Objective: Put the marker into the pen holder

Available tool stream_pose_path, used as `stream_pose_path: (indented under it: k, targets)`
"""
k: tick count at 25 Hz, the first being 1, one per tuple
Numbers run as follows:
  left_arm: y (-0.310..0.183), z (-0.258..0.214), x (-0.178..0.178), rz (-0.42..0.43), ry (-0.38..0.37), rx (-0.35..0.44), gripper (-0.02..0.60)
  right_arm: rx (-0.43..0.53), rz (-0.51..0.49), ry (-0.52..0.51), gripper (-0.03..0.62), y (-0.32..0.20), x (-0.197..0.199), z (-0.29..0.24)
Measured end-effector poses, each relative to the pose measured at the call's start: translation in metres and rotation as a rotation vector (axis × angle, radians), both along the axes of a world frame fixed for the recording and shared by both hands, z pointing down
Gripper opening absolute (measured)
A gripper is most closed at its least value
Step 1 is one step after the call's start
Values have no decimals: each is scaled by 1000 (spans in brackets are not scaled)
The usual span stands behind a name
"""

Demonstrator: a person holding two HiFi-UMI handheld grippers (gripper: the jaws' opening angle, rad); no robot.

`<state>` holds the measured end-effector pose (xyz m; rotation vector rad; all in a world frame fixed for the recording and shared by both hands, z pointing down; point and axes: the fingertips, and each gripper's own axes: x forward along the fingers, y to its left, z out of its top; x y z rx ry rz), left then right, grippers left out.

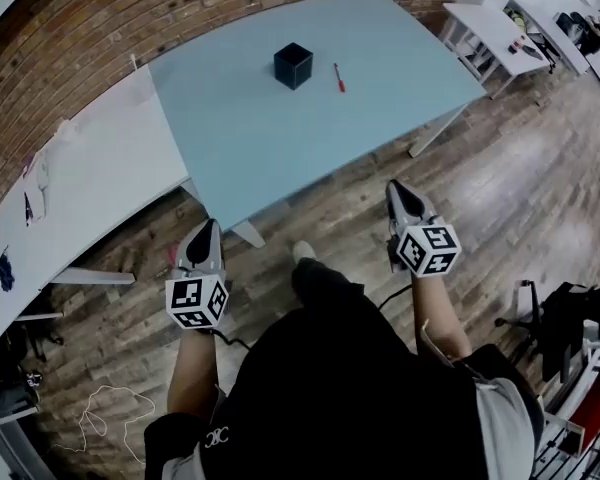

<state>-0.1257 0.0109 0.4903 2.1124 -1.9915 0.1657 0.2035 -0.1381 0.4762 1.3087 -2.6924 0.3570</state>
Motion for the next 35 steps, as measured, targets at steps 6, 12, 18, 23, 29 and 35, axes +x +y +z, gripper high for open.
stream_pose_path:
  k: [6, 12, 18, 23, 29, 35]
  targets:
    - [-77, -5, -7, 19, 7, -63, 8, -73, 12, 56, 6, -97, -14, 16]
    - [-147, -6, -7, 7, 53, -105, 8, -193, -14, 106, 25, -191, -29, 58]
    - [-179, -17, -12, -19, 23, -115, 8, -241, -57, 167, 78, -271, -57, 87]
    - [-192, -23, -23, -49, 23, -120, 8, -322, -72, 221, 117, -316, -79, 122]
    - [-200, -30, -27, -56, 5, -125, 8, -394, -27, 282, 143, -368, -90, 156]
    - [-192, -27, -50, -136, 6, -153, 8, -468, -34, 289, 143, -402, -120, 174]
